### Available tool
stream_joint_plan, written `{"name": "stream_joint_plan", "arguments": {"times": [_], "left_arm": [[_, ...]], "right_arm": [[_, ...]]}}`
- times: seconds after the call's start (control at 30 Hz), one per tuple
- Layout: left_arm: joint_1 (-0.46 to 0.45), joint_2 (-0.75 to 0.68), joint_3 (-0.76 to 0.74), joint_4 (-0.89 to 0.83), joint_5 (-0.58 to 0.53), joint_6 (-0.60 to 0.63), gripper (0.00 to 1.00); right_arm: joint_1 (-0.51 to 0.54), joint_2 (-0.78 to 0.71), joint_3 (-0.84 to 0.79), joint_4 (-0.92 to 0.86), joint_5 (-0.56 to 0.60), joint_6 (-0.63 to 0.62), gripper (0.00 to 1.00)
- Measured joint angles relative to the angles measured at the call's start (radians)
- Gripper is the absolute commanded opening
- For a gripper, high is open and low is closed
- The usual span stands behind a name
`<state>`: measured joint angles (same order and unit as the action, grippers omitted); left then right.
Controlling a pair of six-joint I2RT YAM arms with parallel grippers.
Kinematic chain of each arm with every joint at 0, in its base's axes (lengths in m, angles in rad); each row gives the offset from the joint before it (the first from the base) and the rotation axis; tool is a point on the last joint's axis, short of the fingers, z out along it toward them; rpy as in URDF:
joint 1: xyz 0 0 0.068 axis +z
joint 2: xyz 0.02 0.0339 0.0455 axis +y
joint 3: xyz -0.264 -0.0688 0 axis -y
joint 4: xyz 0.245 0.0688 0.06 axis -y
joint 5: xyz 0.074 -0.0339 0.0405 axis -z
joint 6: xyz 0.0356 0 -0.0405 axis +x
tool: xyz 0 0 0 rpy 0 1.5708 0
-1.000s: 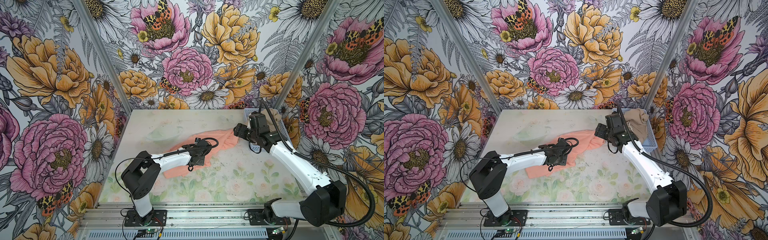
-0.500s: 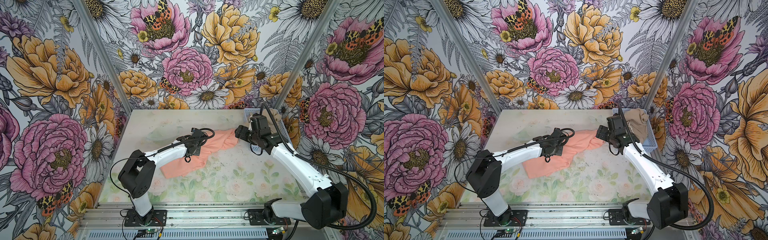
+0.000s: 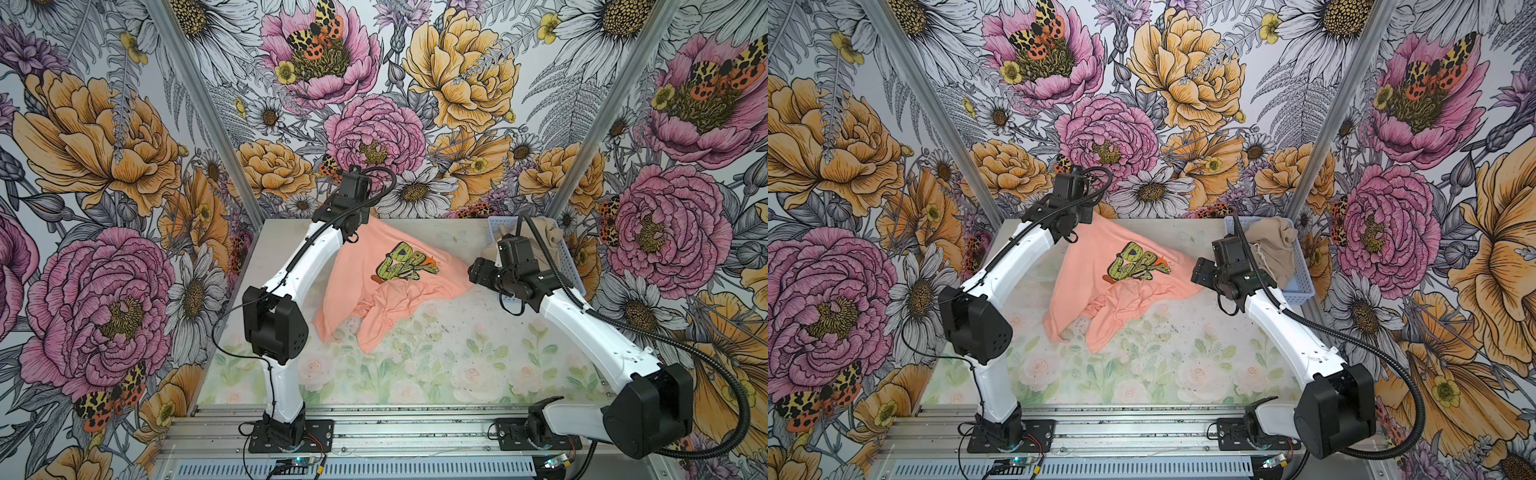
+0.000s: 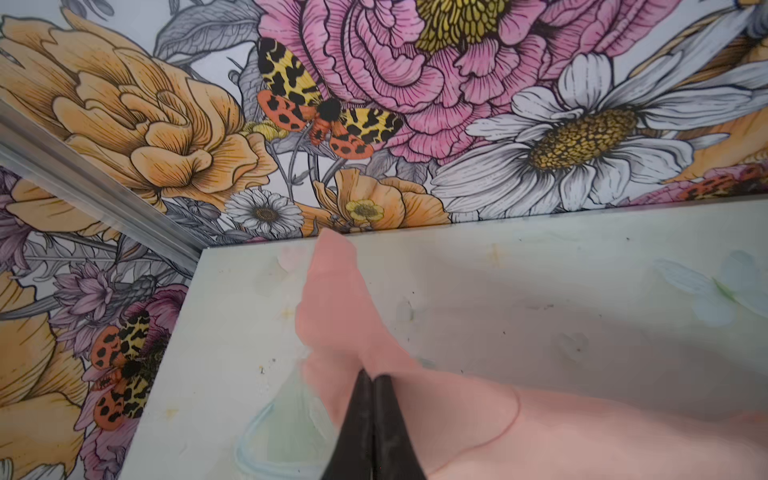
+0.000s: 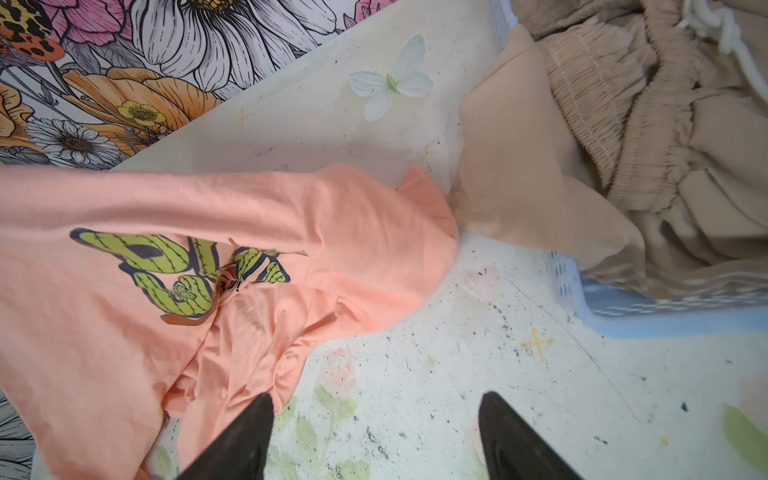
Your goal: Fold and stack the mixed laundry pile
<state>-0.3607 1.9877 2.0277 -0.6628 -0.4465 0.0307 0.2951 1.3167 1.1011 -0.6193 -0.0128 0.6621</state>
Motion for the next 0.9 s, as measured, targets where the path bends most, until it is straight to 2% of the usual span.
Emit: {"name": "stream_joint_plan", "arguments": {"times": [0.03, 0.07, 0.1, 0.17, 0.27, 0.37, 0.6, 0.73, 0.9], "left_arm": [[0.01, 0.034, 0.032, 0.003, 0.0, 0.009, 0.17], [0.021, 0.078, 0.071, 0.004, 0.001, 0.026, 0.4], [0.031, 0.117, 0.098, 0.004, 0.002, 0.029, 0.54], [0.045, 0.168, 0.113, 0.002, 0.011, 0.026, 0.68], [0.058, 0.182, 0.05, -0.017, 0.037, -0.004, 0.75], [0.062, 0.117, -0.114, -0.021, 0.073, -0.056, 0.79], [0.055, -0.225, -0.632, -0.043, 0.154, -0.202, 0.79], [0.051, -0.402, -0.861, -0.043, 0.184, -0.288, 0.79], [0.051, -0.527, -1.065, -0.04, 0.219, -0.373, 0.79]], "right_arm": [[0.0, 0.006, 0.0, 0.0, -0.003, 0.0, 0.79], [0.0, 0.014, 0.0, 0.0, -0.007, 0.0, 0.79], [0.002, 0.023, 0.0, 0.0, -0.011, 0.0, 0.8], [0.009, 0.041, 0.0, 0.0, -0.015, 0.0, 0.8], [0.026, 0.058, -0.002, 0.0, -0.022, 0.0, 0.8], [0.048, 0.073, -0.01, 0.009, -0.034, 0.0, 0.8], [0.124, 0.237, -0.04, 0.082, -0.049, 0.0, 0.8], [0.151, 0.377, -0.039, 0.151, -0.063, 0.003, 0.8], [0.154, 0.516, 0.014, 0.22, -0.063, 0.014, 0.77]]}}
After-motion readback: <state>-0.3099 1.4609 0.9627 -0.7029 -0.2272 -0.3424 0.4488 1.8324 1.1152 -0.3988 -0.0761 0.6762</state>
